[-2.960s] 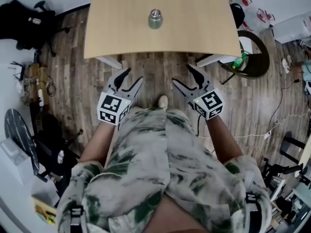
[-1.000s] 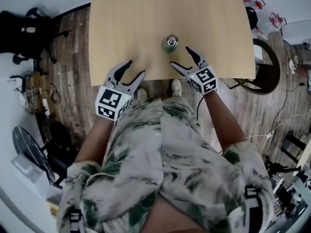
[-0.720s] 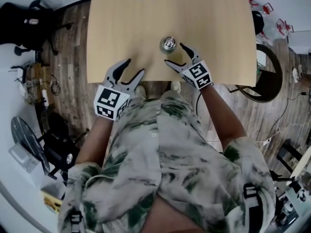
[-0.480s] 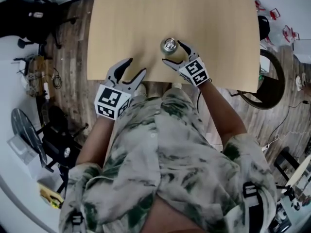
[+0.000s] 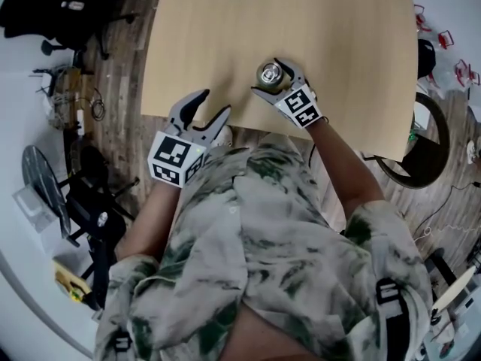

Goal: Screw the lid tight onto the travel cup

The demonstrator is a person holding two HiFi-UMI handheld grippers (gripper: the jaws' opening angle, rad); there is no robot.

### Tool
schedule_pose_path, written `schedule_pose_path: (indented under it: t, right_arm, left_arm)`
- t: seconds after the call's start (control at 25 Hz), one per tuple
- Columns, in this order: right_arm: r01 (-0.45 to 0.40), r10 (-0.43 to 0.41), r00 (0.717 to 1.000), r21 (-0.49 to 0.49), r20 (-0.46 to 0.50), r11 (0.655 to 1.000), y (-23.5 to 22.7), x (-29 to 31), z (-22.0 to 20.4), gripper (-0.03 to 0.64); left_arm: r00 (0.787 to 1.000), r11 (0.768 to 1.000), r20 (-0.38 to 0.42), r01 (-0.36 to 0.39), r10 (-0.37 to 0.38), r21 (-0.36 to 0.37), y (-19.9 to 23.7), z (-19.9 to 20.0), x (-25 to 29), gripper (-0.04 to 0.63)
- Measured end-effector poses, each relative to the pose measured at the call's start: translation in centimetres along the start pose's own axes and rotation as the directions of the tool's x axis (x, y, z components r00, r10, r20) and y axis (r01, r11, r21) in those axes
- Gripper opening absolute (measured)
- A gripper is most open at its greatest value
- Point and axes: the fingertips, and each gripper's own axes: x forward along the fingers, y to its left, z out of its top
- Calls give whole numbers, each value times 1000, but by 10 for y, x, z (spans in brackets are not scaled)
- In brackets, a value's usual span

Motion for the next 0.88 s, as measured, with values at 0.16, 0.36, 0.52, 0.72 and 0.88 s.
schedule_pose_path:
  t: [0.16, 0.36, 0.52, 0.72, 0.88]
  right_arm:
    - [-24, 24, 1000, -23, 1, 999, -1, 10, -3, 436]
    - [-27, 27, 1000, -24, 6, 999, -2, 18, -3, 434]
    - [-33, 33, 999, -23, -11, 999, -3, 22, -5, 417]
    - [-48, 47, 998, -13, -28, 999, -1, 21, -6, 408]
    - [-39, 40, 998, 15, -46, 999, -3, 17, -4, 408]
  left_arm:
    - [1000, 1000, -16, -18, 18, -2, 2, 3, 6, 229]
    - [1000, 1000, -13, -23, 23, -4, 6, 9, 8, 229]
    - [1000, 1000, -11, -26, 26, 0, 10, 9, 9, 229]
    - [1000, 1000, -7, -25, 25, 3, 14, 11, 9, 229]
    - [1000, 1000, 6, -14, 14, 13, 17, 15, 11, 229]
